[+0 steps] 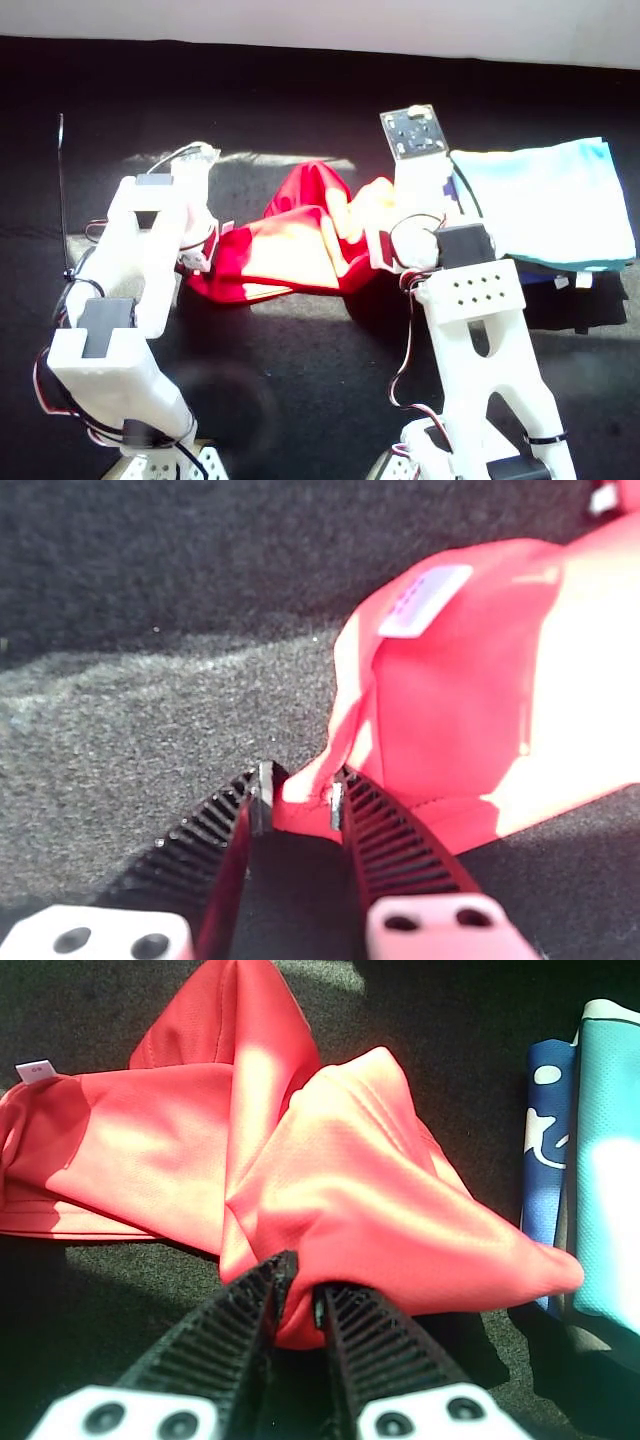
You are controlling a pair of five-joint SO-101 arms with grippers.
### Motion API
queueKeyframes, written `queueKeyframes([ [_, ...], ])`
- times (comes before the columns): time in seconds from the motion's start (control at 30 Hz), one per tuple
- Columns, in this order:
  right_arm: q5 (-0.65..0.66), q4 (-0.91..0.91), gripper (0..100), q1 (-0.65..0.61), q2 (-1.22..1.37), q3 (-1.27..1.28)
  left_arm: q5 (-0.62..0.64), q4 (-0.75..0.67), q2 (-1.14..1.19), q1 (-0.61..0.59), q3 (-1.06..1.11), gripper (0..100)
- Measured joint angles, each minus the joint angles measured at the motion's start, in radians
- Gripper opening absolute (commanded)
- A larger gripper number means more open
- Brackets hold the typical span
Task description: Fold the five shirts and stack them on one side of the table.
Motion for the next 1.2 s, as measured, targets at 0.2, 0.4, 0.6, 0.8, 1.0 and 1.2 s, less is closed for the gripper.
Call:
queueKeyframes([
  [0.2, 0.0, -0.002, 0.7, 0.0, 0.0, 0.0, 0.0, 0.069, 0.005, 0.012, -0.032, 1],
  [0.4, 0.0, -0.002, 0.7, 0.0, 0.0, 0.0, -0.037, 0.276, -0.064, -0.009, -0.199, 1],
  [0.6, 0.0, 0.005, 14.1, 0.008, 0.0, -0.02, -0.18, 0.517, -0.261, -0.071, -0.382, 1],
  [0.8, 0.0, 0.126, 24.9, 0.02, -0.006, -0.16, -0.269, 0.603, -0.402, -0.172, -0.436, 1],
  [1.0, 0.0, 0.218, 21.9, 0.021, -0.006, -0.256, -0.402, 0.608, -0.519, -0.339, -0.436, 1],
  [1.2, 0.0, 0.186, 22.0, 0.021, -0.006, -0.304, -0.514, 0.611, -0.6, -0.503, -0.436, 1],
])
